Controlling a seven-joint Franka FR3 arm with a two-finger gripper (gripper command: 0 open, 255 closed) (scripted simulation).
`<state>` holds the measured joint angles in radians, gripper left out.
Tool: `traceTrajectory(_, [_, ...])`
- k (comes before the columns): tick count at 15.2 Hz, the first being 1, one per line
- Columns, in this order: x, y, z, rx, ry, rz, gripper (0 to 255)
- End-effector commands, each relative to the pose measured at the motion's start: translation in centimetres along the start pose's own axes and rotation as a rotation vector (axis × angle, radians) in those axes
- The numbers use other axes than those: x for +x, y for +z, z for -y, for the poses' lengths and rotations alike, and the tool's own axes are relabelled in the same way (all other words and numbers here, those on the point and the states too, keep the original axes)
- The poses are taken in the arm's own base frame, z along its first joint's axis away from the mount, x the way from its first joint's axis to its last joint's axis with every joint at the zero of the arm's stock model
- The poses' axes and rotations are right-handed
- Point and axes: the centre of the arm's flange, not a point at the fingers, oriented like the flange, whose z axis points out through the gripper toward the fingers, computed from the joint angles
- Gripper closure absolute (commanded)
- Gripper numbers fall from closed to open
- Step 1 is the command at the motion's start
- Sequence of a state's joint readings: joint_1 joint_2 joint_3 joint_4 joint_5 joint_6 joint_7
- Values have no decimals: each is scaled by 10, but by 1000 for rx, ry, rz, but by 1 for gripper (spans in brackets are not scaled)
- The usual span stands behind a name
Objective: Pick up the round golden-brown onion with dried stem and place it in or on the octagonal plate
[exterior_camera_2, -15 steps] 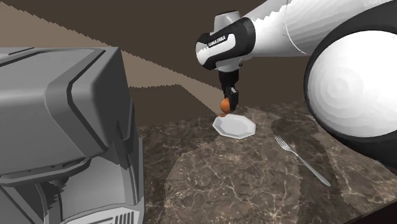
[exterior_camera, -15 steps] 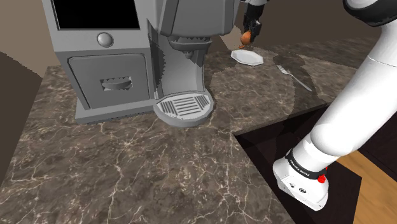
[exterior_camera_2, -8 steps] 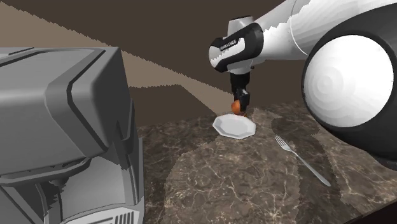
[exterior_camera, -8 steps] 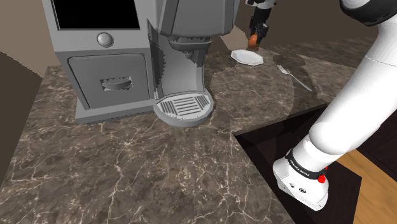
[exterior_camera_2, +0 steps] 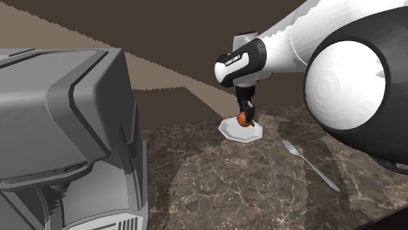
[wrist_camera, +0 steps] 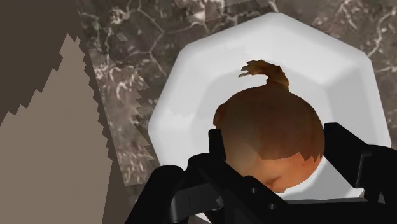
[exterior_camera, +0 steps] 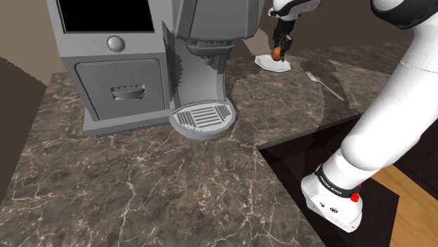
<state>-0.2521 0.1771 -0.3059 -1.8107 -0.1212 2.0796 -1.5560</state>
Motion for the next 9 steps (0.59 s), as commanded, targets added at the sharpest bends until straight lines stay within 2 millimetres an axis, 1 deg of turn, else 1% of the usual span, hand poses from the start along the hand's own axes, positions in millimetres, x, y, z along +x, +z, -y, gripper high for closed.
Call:
traceTrajectory(1, [1, 10, 1, -1, 0, 0, 255])
traceTrajectory(4, [4, 27, 2, -1, 0, 0, 255])
traceTrajectory(9, [4, 27, 2, -1, 0, 0, 255])
